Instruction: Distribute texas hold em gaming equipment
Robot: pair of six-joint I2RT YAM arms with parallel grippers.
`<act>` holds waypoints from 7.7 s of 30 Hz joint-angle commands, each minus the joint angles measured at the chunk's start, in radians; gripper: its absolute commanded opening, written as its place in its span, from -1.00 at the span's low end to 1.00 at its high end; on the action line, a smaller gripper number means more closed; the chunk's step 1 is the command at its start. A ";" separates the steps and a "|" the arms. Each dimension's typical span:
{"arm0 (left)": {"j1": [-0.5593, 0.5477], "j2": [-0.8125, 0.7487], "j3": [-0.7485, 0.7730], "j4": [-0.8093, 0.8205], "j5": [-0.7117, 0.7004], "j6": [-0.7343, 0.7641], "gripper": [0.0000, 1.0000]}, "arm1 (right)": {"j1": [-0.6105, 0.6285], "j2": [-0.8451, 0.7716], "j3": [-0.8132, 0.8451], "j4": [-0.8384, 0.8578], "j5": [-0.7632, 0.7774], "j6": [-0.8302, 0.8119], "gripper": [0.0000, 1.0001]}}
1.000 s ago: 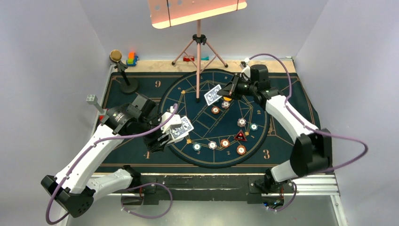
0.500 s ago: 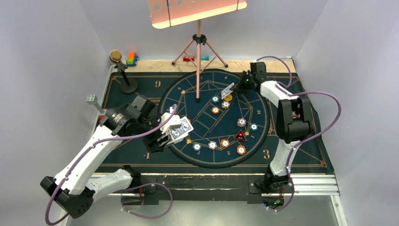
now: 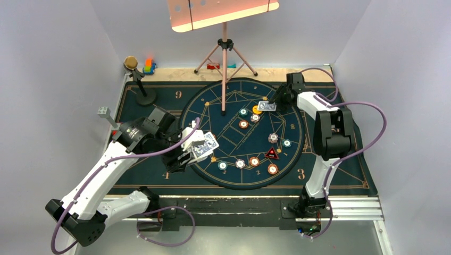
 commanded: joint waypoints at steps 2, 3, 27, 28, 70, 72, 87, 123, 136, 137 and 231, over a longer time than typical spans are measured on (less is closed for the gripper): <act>0.005 -0.013 0.018 0.011 0.036 0.000 -1.00 | 0.004 -0.108 -0.023 -0.125 0.133 -0.003 0.32; 0.005 -0.013 0.019 0.009 0.036 0.000 -1.00 | 0.004 -0.131 -0.030 -0.144 0.151 -0.003 0.39; 0.005 -0.005 0.026 0.009 0.043 0.002 -1.00 | 0.533 -0.627 -0.212 0.051 -0.524 0.007 0.89; 0.004 -0.005 0.028 0.007 0.042 0.002 -1.00 | 0.552 -0.613 -0.204 0.053 -0.529 0.007 0.89; 0.004 -0.012 0.031 -0.004 0.036 0.004 -1.00 | 0.680 -0.559 -0.123 0.019 -0.407 0.012 -0.78; 0.005 -0.013 0.031 -0.004 0.036 0.004 -1.00 | 0.667 -0.572 -0.124 0.015 -0.405 0.011 -0.79; 0.004 -0.014 0.036 -0.009 0.034 0.008 -1.00 | 0.426 -0.742 -0.286 -0.040 -0.466 0.001 -1.00; 0.005 -0.012 0.046 -0.020 0.047 0.008 -1.00 | 0.300 -0.829 -0.564 -0.375 -0.014 -0.106 0.32; 0.005 -0.006 0.042 -0.012 0.049 0.004 -1.00 | 0.468 -0.808 -0.313 -0.157 -0.409 0.003 0.83; 0.005 -0.005 0.040 -0.010 0.050 0.003 -1.00 | 0.502 -0.790 -0.291 -0.131 -0.430 0.020 0.84; 0.004 -0.026 0.051 -0.033 0.031 0.012 -1.00 | 0.720 0.253 0.395 0.117 -0.468 0.044 -0.86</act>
